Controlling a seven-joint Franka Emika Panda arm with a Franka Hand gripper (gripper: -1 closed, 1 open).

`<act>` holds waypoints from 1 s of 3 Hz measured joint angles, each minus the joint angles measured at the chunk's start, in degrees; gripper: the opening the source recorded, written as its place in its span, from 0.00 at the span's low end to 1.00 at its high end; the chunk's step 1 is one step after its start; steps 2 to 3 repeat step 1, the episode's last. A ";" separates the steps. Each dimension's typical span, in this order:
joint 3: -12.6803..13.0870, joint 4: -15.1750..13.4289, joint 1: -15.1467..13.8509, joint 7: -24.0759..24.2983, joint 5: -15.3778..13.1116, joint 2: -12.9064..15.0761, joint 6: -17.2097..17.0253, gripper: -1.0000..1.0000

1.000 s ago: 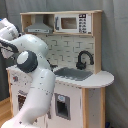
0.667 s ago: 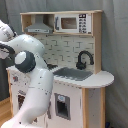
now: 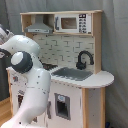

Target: Play with the kitchen

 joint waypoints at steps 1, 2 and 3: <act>-0.10 -0.02 3.23 -0.62 -5.07 0.05 -1.39 1.00; -0.10 -0.02 3.23 -0.62 -5.07 0.05 -1.39 1.00; -0.10 -0.02 3.23 -0.62 -5.07 0.05 -1.39 1.00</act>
